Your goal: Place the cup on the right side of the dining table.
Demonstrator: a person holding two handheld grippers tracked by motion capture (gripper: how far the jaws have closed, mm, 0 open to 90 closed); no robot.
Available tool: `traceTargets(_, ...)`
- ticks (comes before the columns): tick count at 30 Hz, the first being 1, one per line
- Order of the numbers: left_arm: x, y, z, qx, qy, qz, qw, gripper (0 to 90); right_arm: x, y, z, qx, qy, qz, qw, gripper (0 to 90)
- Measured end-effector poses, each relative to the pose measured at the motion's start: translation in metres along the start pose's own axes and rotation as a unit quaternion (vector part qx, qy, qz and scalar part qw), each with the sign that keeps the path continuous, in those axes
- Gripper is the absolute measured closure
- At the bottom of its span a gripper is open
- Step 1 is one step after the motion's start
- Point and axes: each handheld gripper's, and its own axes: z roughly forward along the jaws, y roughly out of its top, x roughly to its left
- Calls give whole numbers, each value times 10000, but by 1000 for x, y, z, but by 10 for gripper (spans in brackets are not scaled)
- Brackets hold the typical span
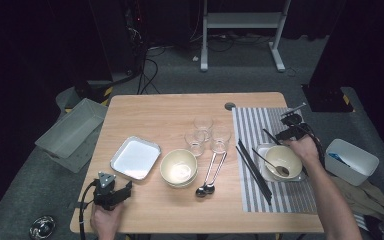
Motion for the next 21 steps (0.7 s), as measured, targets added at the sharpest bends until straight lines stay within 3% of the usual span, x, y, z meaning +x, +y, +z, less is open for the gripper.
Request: traceTargets(21,0,0,0,0,-4,0,10000,288,9,5,5,54,241,-141,9996,547)
